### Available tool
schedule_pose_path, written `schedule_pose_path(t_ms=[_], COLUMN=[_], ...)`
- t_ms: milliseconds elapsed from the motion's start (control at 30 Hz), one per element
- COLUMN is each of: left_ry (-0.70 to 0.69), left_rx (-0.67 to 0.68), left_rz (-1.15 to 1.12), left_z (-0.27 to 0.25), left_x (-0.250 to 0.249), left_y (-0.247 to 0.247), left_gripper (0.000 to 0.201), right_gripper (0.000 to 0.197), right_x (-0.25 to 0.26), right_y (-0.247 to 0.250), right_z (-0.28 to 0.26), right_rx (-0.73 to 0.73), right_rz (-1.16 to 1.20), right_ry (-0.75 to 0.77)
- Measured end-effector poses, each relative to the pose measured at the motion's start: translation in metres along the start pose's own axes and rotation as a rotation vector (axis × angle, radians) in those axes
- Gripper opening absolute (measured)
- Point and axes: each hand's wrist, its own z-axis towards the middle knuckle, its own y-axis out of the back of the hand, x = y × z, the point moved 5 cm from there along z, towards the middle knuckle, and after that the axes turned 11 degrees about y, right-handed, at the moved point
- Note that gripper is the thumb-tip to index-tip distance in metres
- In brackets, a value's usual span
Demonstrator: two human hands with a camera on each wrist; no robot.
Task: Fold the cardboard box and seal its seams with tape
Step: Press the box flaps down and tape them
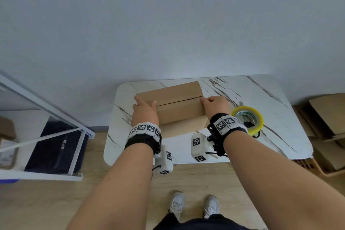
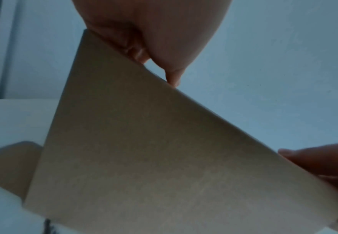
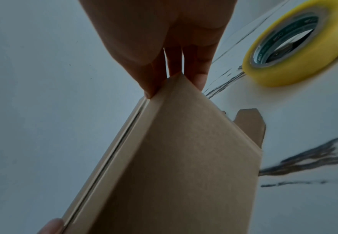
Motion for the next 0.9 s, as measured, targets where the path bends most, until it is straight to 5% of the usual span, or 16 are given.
schedule_pose_path(t_ms=[233,333,600,700,900], left_ry=[-0.052,-0.12,-0.112,-0.097,-0.431], left_rx=[-0.028,-0.067,-0.045,-0.134,-0.249], left_rz=[0.077,0.079,0.039,0.137,0.182], left_z=[-0.004,-0.004,-0.017,-0.022,-0.041], left_x=[-0.003,-0.006,-0.018,-0.021,-0.063], left_y=[0.007,0.005,-0.008,-0.012,-0.018], left_gripper=[0.071,0.057,0.058,0.057,0.044], right_gripper=[0.044,0.022,0.039,0.041,0.039], right_x=[-0.006,-0.001,0.01,0.008,-0.031], right_y=[-0.004,-0.002,0.016,0.023,0.052], right_z=[-0.001,-0.002,0.021,0.023,0.017], right_rx=[0.021,0.025,-0.048,-0.031,-0.146], right_rz=[0.019,0.105,0.117,0.161,0.079], right_ry=[-0.011,-0.028,0.048,0.06,-0.04])
